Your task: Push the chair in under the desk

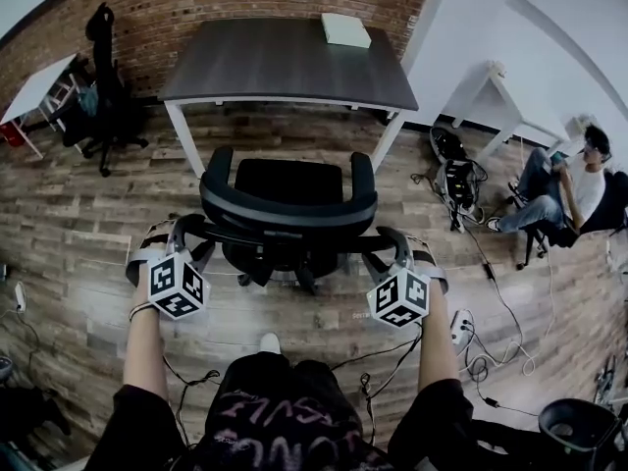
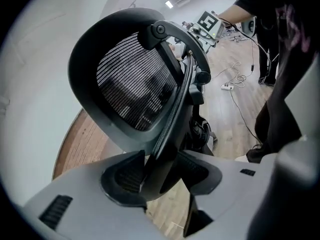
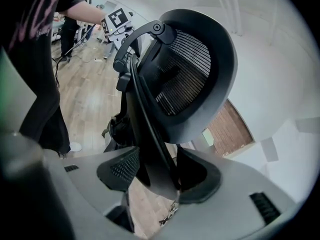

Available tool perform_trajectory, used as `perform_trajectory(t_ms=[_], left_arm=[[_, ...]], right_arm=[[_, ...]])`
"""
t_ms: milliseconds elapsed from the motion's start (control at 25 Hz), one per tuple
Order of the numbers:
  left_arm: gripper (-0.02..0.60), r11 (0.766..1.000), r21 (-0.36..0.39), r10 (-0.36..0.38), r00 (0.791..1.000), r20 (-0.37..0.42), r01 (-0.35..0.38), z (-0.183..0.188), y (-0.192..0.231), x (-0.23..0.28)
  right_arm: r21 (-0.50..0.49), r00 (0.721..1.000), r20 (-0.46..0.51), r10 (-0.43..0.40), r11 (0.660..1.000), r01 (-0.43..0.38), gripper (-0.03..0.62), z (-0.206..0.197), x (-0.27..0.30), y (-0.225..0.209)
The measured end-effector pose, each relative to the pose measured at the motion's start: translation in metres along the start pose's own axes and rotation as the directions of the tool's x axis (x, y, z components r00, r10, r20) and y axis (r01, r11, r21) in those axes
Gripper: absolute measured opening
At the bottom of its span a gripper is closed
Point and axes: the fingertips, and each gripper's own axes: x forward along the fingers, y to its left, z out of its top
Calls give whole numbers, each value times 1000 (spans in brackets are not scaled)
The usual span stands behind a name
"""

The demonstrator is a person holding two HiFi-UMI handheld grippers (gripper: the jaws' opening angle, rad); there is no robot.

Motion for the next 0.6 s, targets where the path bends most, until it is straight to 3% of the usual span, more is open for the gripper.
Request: perform_trajectory(t_ms=[600], left_arm=[[219, 1000, 4, 2, 1000, 28, -2, 12, 70, 73]], right_arm=[[10, 1000, -21, -5, 1000, 6, 241, -1, 70, -65]])
